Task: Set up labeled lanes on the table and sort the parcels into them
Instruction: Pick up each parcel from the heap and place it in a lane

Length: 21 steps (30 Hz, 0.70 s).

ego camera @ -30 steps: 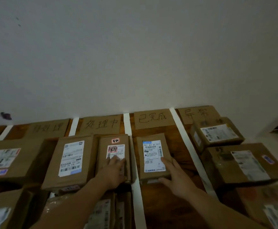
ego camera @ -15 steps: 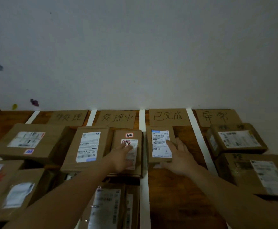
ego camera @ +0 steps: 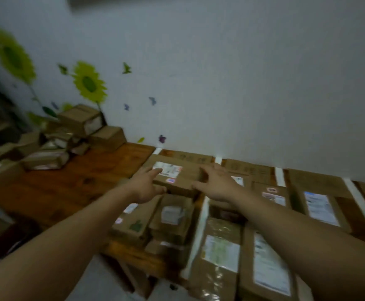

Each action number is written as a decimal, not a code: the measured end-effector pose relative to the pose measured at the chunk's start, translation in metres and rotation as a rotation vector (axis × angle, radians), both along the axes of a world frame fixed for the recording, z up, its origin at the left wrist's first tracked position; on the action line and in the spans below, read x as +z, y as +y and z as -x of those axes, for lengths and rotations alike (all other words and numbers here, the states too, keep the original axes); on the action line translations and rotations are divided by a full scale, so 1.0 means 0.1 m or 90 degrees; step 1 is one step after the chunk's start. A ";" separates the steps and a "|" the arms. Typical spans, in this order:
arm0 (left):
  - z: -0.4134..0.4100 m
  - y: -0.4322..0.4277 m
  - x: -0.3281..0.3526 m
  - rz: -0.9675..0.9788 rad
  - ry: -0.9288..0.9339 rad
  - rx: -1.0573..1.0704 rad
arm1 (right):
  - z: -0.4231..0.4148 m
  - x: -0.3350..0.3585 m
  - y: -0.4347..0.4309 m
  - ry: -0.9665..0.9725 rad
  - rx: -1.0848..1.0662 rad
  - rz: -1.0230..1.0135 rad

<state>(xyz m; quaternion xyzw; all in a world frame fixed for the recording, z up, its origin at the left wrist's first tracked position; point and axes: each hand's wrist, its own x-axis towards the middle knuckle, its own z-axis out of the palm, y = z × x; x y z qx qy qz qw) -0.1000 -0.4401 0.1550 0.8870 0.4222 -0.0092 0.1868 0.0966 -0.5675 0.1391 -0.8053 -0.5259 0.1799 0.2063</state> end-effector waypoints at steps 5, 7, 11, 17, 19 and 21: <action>1.47 0.51 0.23 0.009 0.025 0.097 | 1.05 0.15 0.69 0.010 0.062 0.028; 1.94 0.71 0.31 0.021 0.017 0.142 | 1.39 0.20 0.97 -0.010 0.109 0.043; 2.61 1.11 0.40 0.047 0.004 0.216 | 1.89 0.30 1.61 -0.047 0.149 0.040; 3.26 1.89 0.36 0.032 0.030 0.307 | 2.43 0.27 2.77 -0.005 0.212 0.048; 3.44 2.23 0.35 0.036 0.033 0.329 | 2.58 0.23 3.19 0.007 0.222 0.042; 3.63 2.55 0.35 0.051 0.044 0.353 | 2.74 0.19 3.59 0.026 0.234 0.046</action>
